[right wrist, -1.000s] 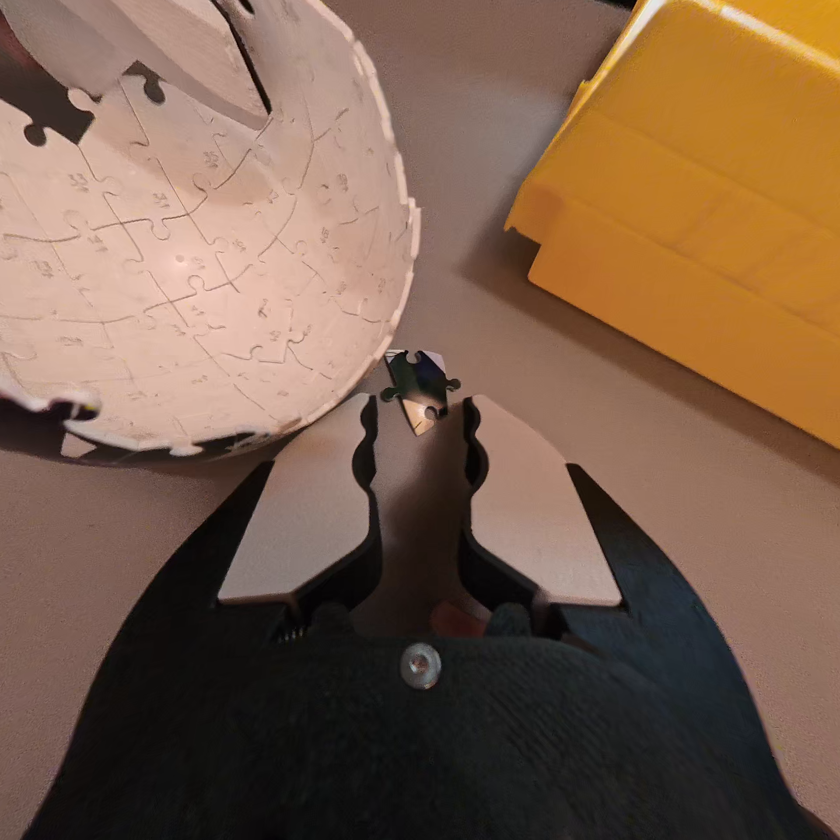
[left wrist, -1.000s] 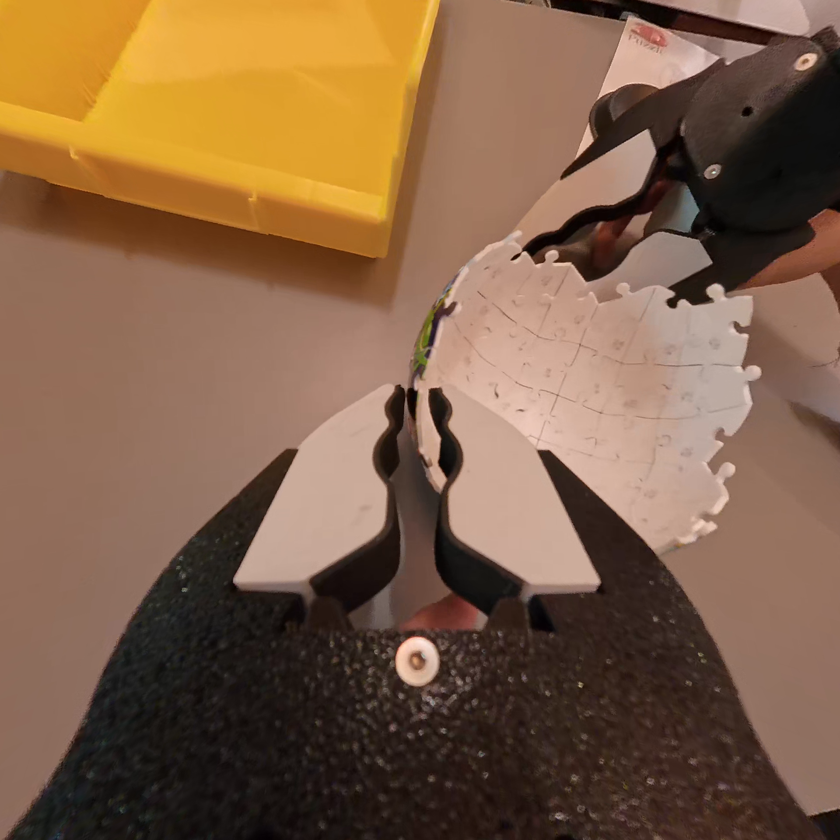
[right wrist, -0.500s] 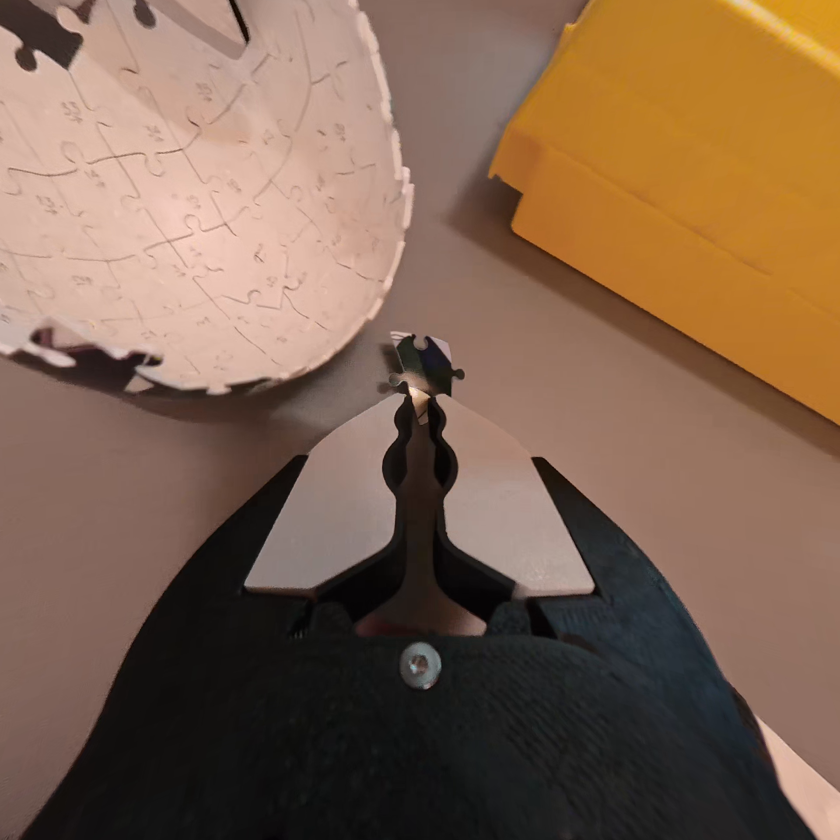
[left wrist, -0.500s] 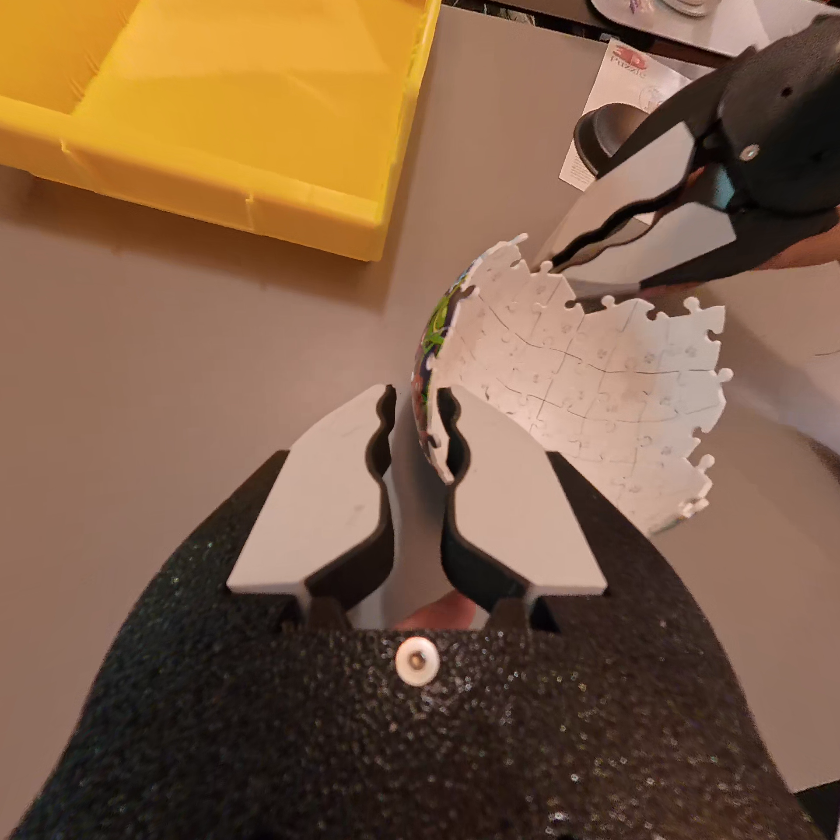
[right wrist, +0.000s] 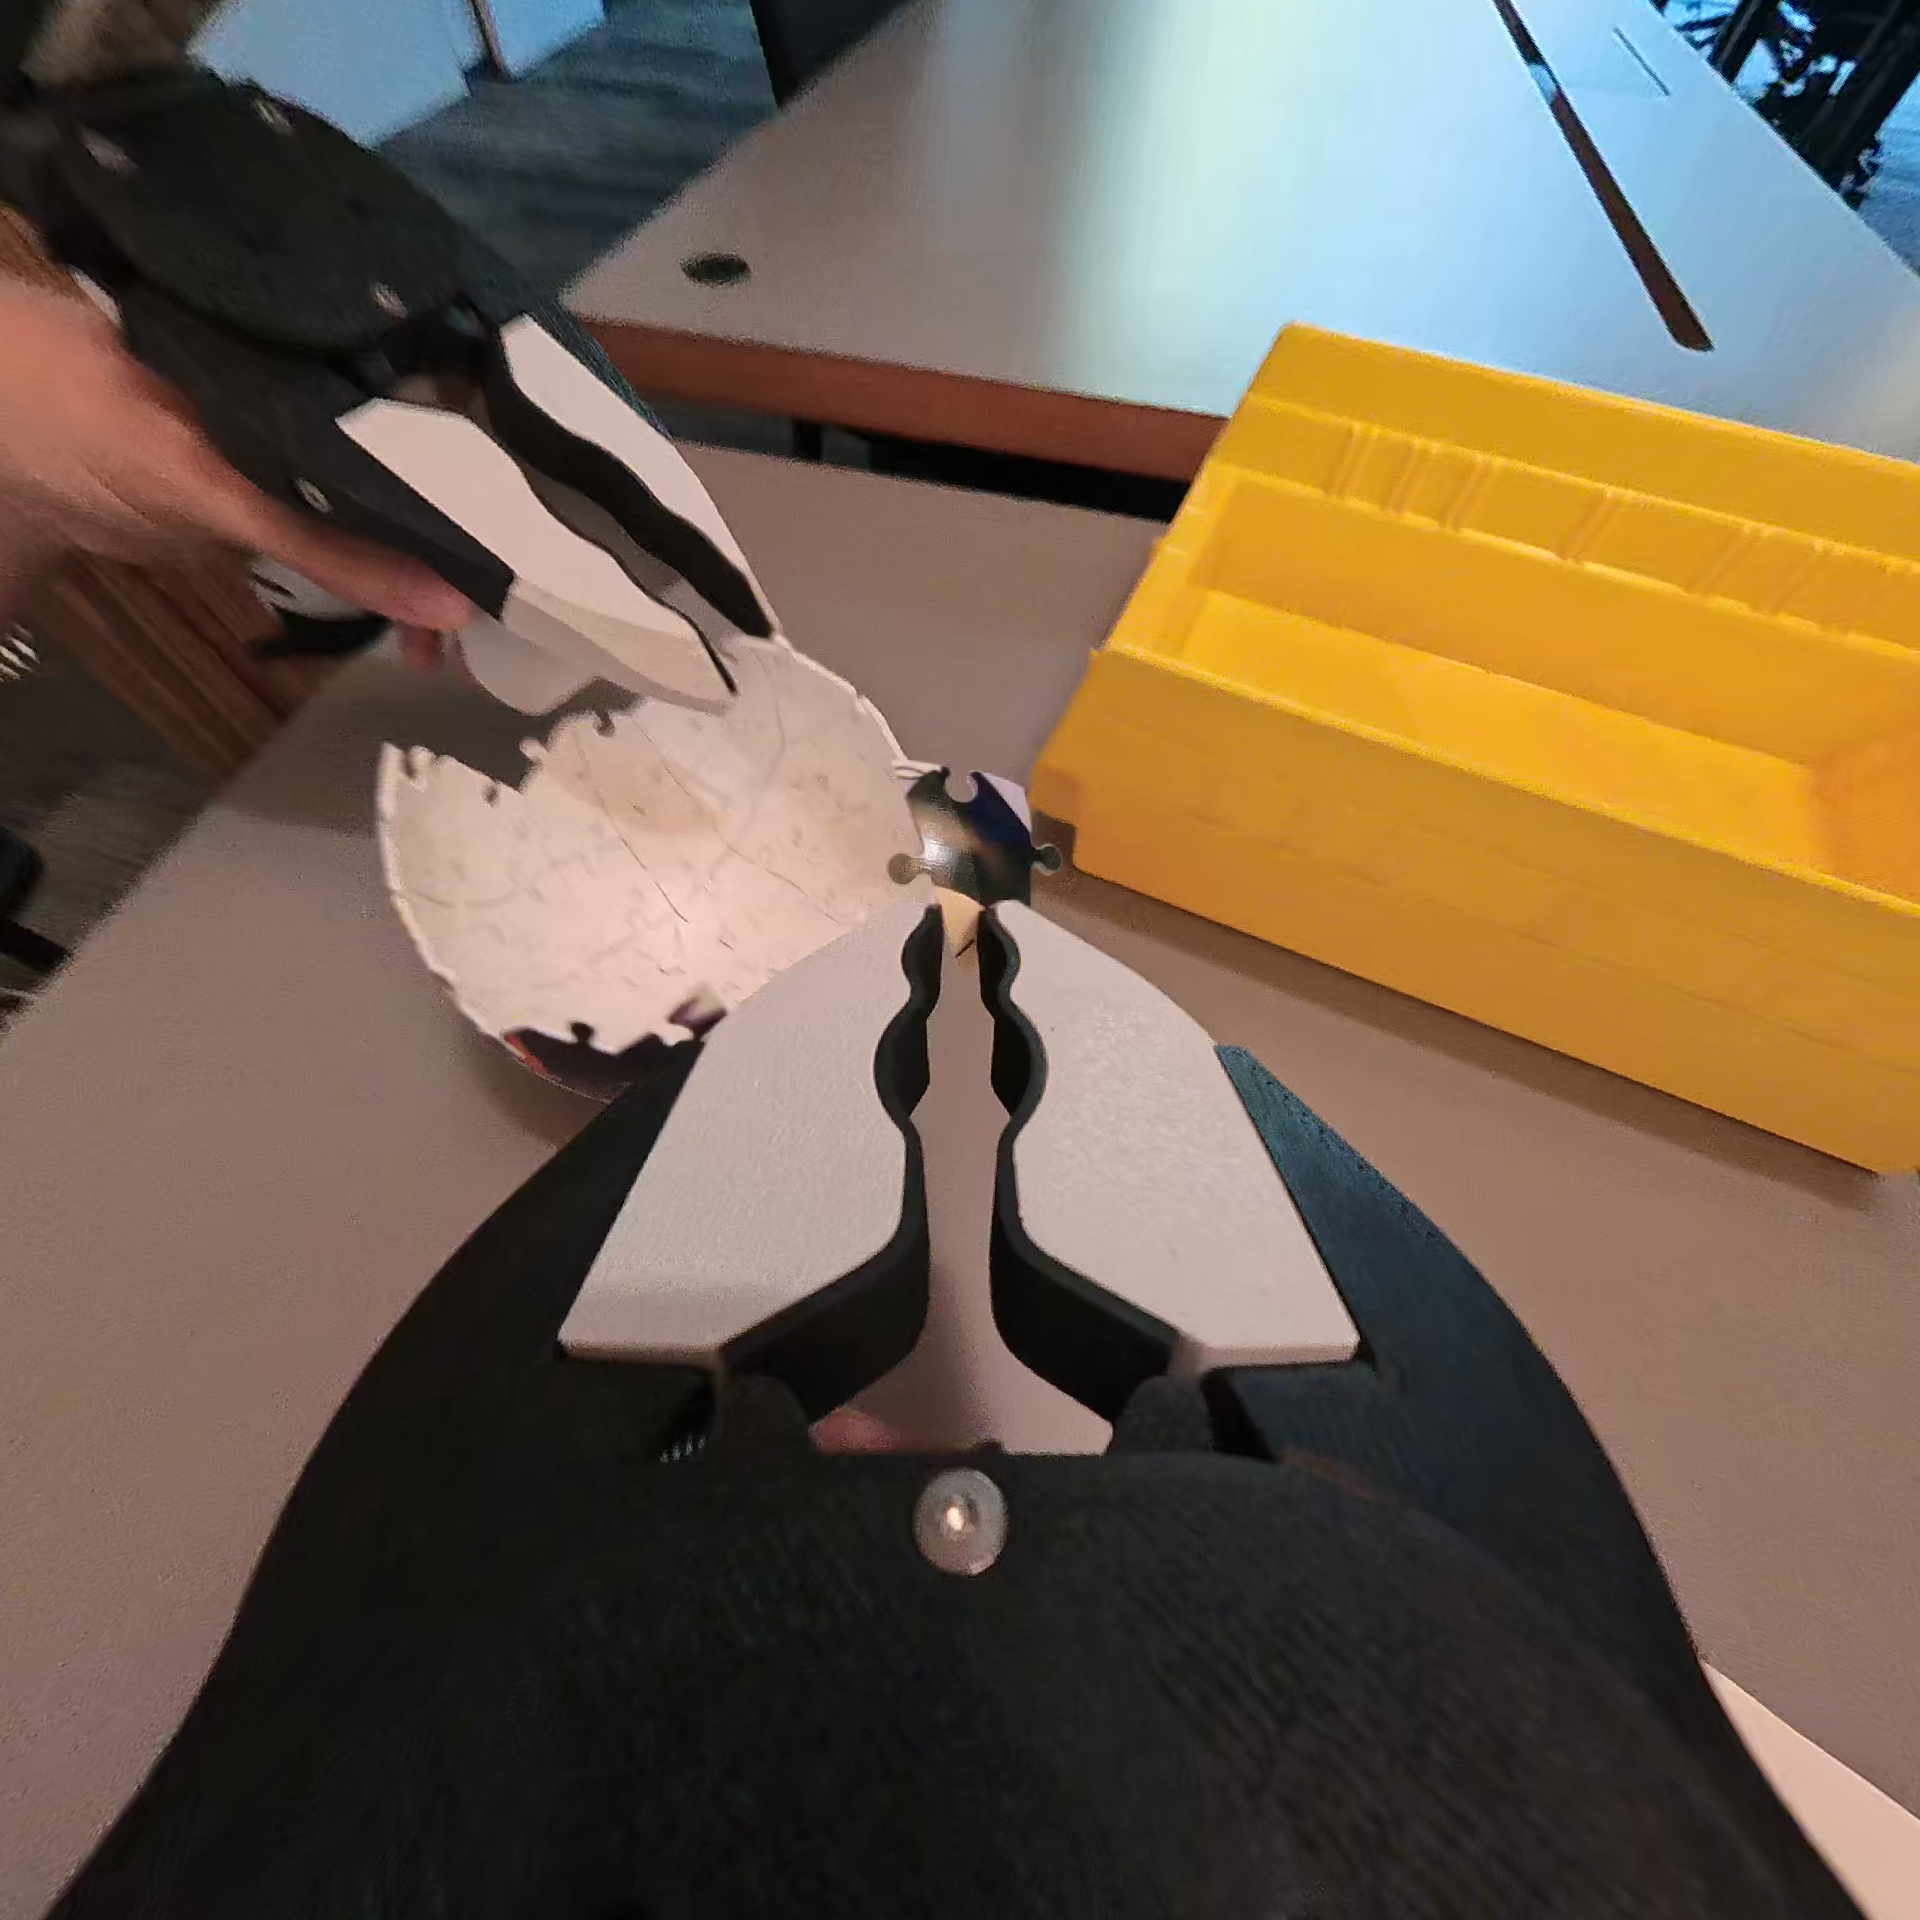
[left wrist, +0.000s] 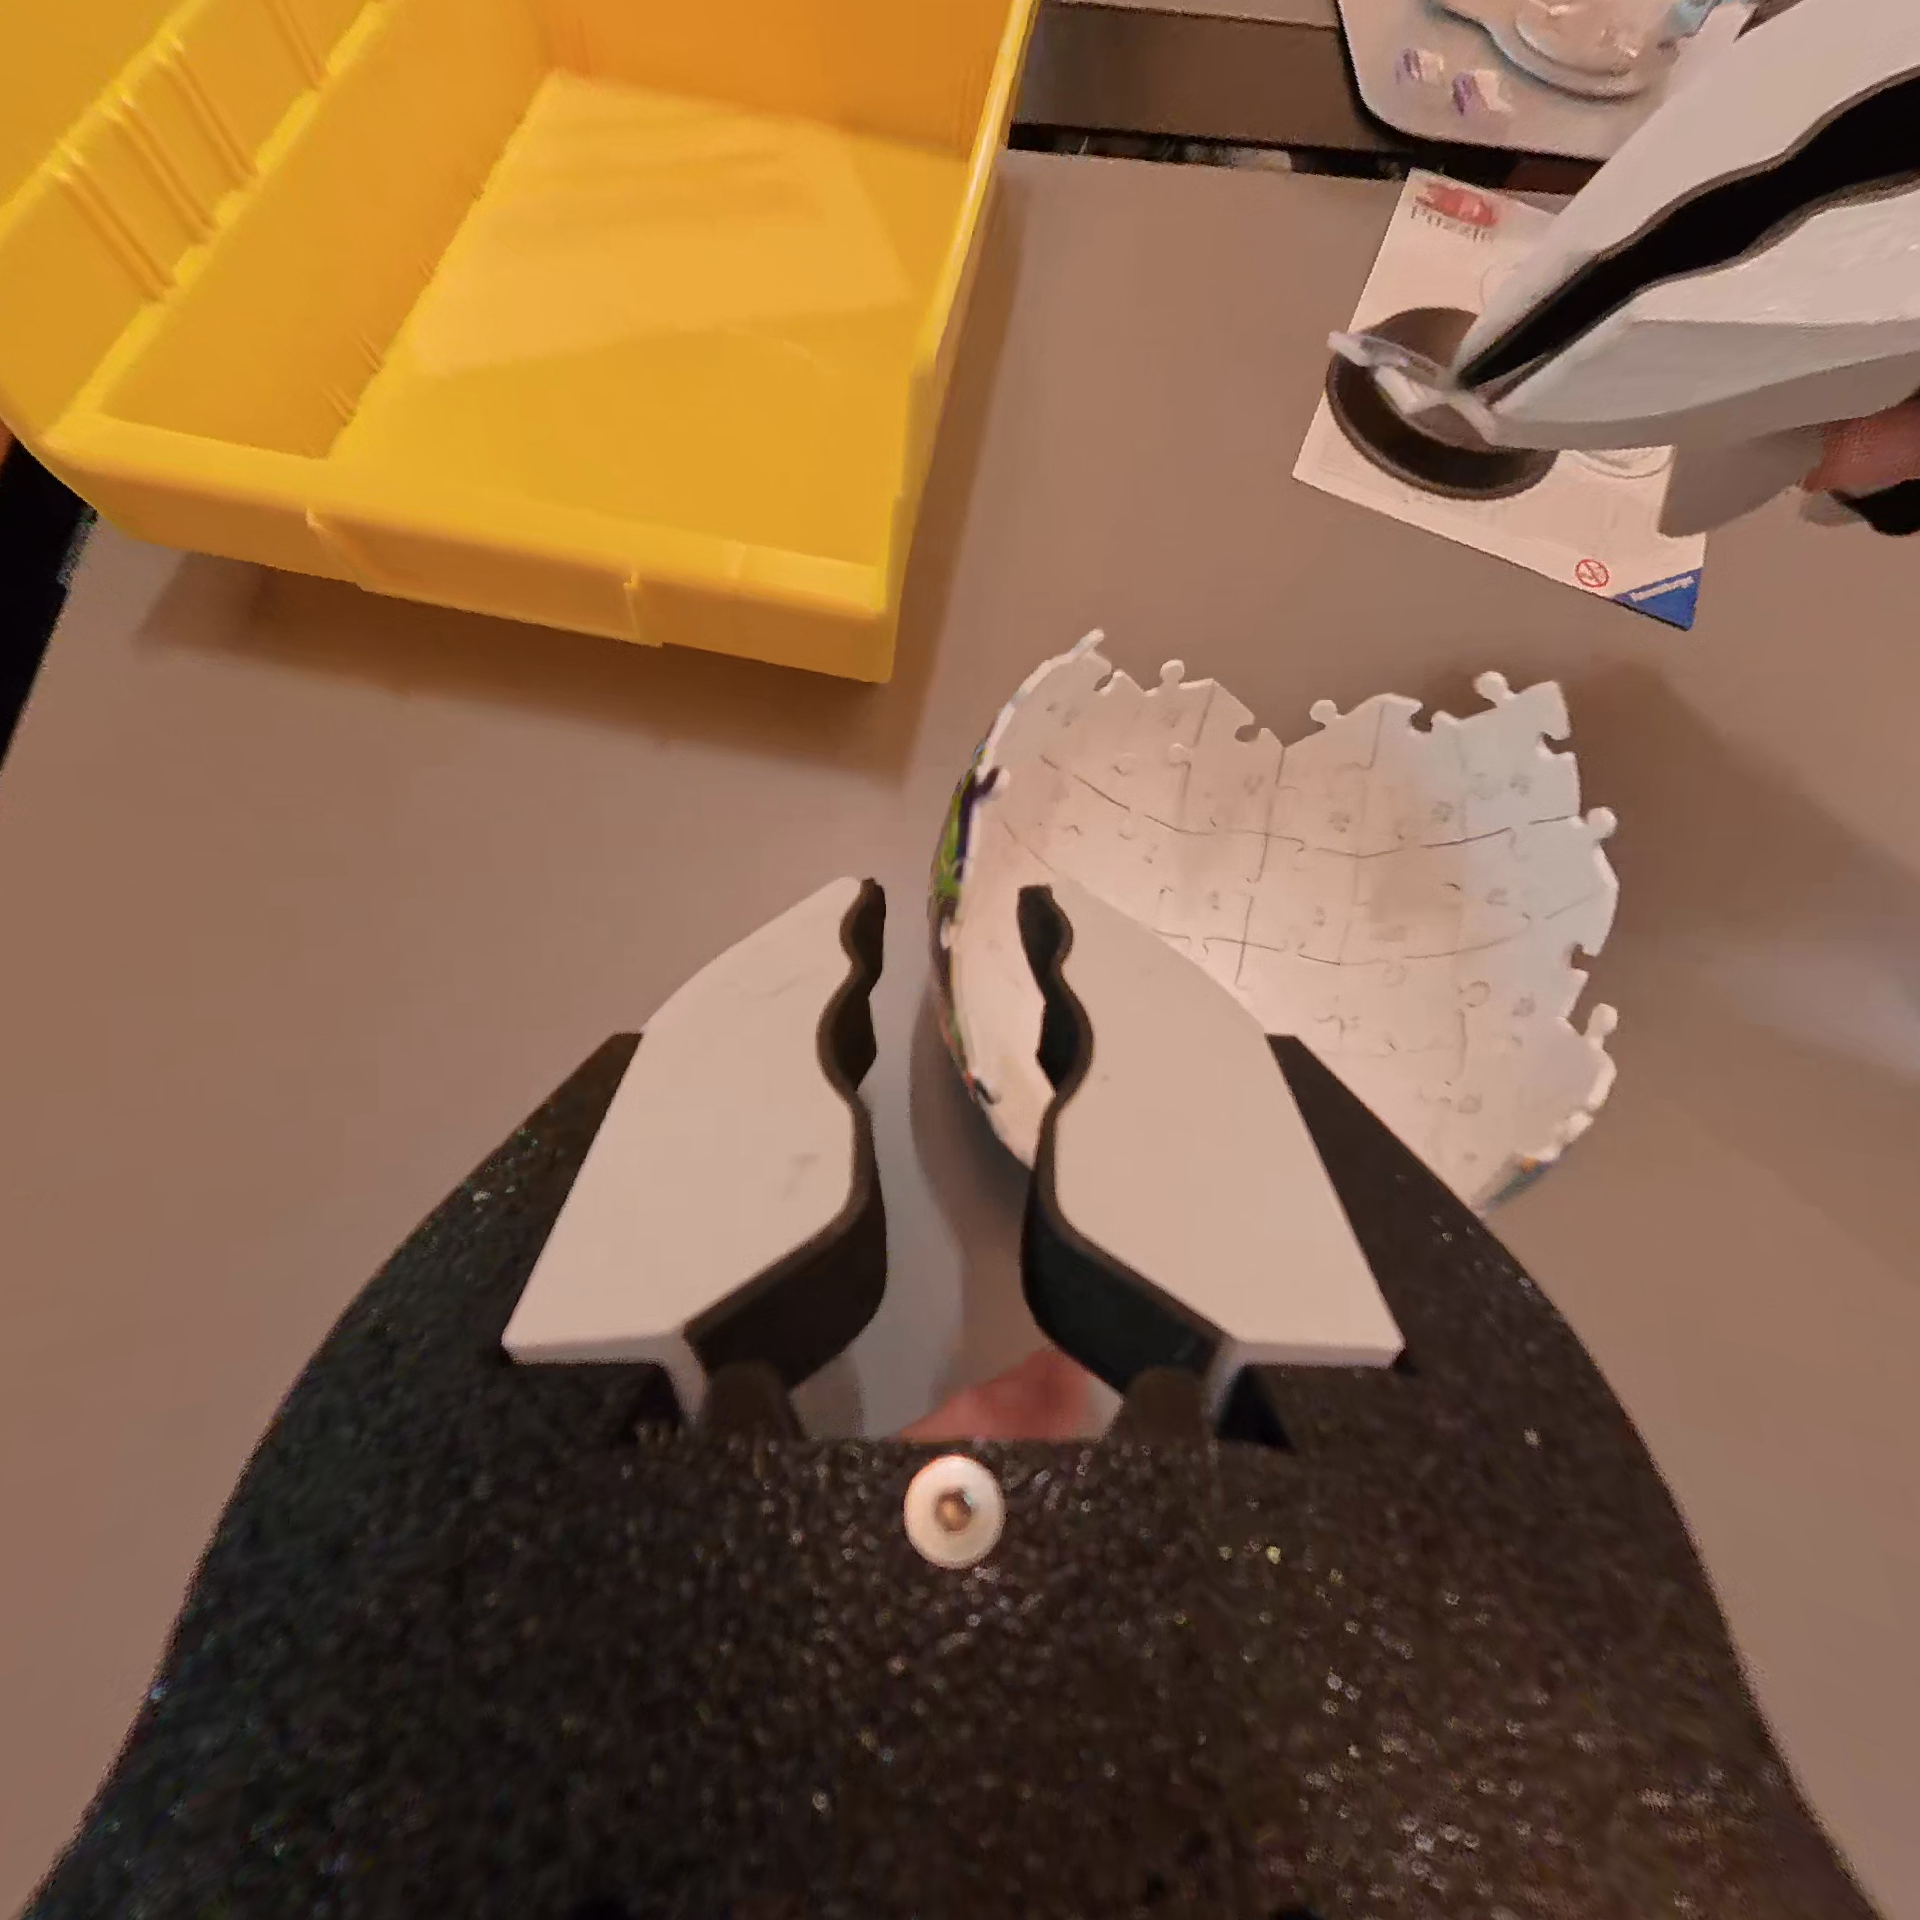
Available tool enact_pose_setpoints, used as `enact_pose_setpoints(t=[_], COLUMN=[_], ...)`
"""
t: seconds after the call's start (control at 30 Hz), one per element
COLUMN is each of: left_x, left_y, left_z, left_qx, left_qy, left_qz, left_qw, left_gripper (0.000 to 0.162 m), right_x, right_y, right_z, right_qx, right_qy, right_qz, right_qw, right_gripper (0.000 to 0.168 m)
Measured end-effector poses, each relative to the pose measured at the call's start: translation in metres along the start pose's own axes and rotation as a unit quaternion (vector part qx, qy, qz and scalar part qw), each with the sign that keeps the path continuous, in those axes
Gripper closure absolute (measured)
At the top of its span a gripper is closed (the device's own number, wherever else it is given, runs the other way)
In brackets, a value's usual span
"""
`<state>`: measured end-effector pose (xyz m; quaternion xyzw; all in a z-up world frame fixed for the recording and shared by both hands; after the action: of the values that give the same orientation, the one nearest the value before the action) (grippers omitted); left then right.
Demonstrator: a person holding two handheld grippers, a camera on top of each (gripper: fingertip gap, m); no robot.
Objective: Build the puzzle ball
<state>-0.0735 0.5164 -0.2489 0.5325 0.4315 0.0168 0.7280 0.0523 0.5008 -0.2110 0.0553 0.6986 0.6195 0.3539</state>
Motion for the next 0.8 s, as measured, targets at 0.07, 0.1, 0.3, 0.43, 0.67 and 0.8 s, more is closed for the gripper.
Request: enact_pose_setpoints(t=[0.07, 0.1, 0.3, 0.43, 0.67, 0.8], left_x=[-0.004, -0.006, -0.027, -0.049, -0.069, -0.077], left_y=[0.006, 0.009, 0.036, 0.057, 0.068, 0.070], left_z=[-0.001, -0.001, 0.000, 0.023, 0.066, 0.081], left_qx=[0.005, 0.008, 0.037, 0.082, 0.105, 0.107], left_qy=[0.008, 0.012, 0.030, -0.015, -0.134, -0.182], left_qz=[0.015, 0.026, 0.113, 0.186, 0.238, 0.264], left_qw=[1.000, 1.000, 0.992, 0.979, 0.956, 0.941], left_gripper=[0.135, 0.135, 0.134, 0.135, 0.139, 0.139], right_x=[0.000, 0.000, -0.003, -0.012, -0.023, -0.029], right_y=[0.010, 0.014, 0.034, 0.053, 0.074, 0.088], right_z=[-0.006, -0.011, -0.024, -0.035, -0.069, -0.089], right_qx=[0.031, 0.049, 0.134, 0.204, 0.224, 0.231], right_qy=[0.020, 0.040, 0.113, 0.192, 0.308, 0.375], right_qz=[0.027, 0.038, 0.103, 0.163, 0.191, 0.210], right_qw=[0.999, 0.997, 0.979, 0.946, 0.905, 0.873], right_gripper=[0.162, 0.162, 0.162, 0.162, 0.162, 0.162])
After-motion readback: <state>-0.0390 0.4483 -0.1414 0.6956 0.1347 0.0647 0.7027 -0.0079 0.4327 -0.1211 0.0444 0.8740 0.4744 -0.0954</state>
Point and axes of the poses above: each gripper's, where its closed fingertips meet, x out along the fingers, y out of its top, z = x × y across the jaws, the point moved 1 cm from there along -x, back along the fingers, and after that the axes turned 2 degrees about y, right-handed, at the moved point
